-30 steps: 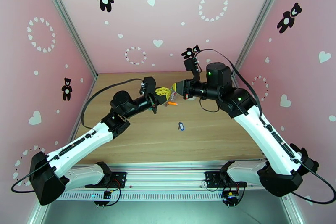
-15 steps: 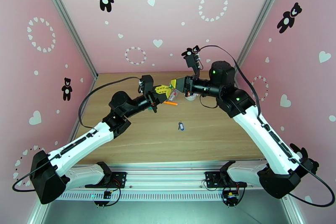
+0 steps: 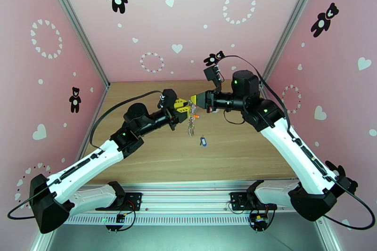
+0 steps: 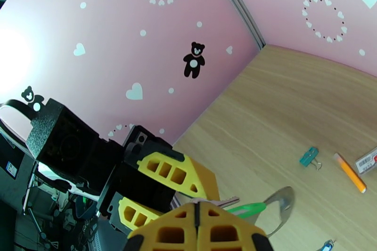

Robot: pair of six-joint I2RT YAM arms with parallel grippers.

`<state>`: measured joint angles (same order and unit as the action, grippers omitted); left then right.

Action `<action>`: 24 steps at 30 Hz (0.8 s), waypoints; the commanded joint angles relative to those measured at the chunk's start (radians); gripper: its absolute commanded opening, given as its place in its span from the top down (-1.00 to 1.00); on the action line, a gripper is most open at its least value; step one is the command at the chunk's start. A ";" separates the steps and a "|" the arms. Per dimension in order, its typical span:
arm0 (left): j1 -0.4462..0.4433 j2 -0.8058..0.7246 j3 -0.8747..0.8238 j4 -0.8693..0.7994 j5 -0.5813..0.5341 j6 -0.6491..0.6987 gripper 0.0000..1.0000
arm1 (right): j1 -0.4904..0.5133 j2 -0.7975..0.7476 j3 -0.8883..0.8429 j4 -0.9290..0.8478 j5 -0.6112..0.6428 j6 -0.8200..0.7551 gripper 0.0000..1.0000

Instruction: Remove the keys from the keyring

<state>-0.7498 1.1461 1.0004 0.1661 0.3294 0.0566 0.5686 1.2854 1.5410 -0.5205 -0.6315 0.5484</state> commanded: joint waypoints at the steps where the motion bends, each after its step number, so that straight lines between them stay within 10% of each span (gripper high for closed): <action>1: -0.008 -0.016 0.105 -0.218 0.035 0.026 0.40 | 0.008 0.005 0.043 -0.051 0.009 -0.019 1.00; 24: -0.020 0.046 0.149 -0.298 -0.003 0.099 0.49 | 0.030 -0.013 -0.005 0.002 0.148 0.183 1.00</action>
<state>-0.7704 1.1759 1.1408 -0.1520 0.3317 0.1219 0.5900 1.2861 1.5414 -0.5629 -0.4793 0.7200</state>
